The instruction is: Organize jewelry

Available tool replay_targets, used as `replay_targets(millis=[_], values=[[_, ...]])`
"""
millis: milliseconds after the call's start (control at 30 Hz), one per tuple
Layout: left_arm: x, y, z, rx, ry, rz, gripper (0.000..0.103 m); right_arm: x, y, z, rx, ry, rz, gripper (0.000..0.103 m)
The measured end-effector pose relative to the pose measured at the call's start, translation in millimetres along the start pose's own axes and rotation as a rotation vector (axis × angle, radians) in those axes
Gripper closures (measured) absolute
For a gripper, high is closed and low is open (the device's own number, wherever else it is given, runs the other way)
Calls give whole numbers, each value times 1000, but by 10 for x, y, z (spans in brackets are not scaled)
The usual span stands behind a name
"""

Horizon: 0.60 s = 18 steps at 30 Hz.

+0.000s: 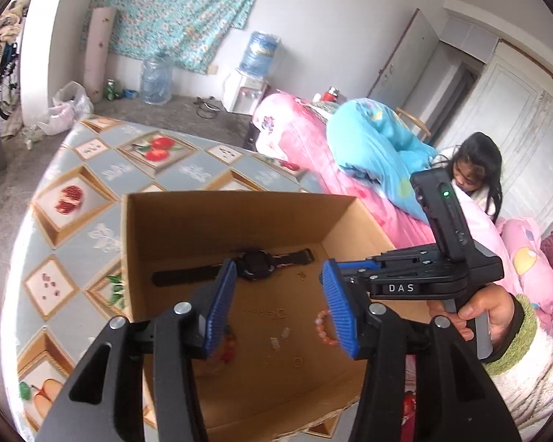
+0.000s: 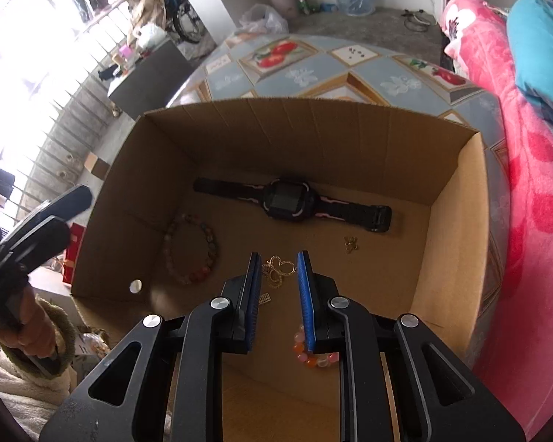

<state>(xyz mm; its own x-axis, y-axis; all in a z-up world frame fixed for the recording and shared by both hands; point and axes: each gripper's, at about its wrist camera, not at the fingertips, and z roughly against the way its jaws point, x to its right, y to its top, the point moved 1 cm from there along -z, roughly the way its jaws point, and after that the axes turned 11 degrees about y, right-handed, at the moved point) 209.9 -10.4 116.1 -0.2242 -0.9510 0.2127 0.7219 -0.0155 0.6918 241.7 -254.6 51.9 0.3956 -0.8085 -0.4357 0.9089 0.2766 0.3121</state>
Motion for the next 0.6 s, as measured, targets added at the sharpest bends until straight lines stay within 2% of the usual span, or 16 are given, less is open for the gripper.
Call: replay_targets(millis=[167,300,467,533,600], values=[[-347,-146,142,11,146,25,43,89,139,-372,-125,-68,-39,85],[-480,-292,136,-24,182,41,39,106,192,-486,-132,-81,-60,84],[-586,-405,91,-66,175,81,36,34,126,-208,-36,-30,-78,81],[-610,-438,82,-78,168,94,36,-41,54,72,44,-22,-64,81],[-641,-459,92,-83,161,106,34,-146,-56,420,148,-25,-29,75]])
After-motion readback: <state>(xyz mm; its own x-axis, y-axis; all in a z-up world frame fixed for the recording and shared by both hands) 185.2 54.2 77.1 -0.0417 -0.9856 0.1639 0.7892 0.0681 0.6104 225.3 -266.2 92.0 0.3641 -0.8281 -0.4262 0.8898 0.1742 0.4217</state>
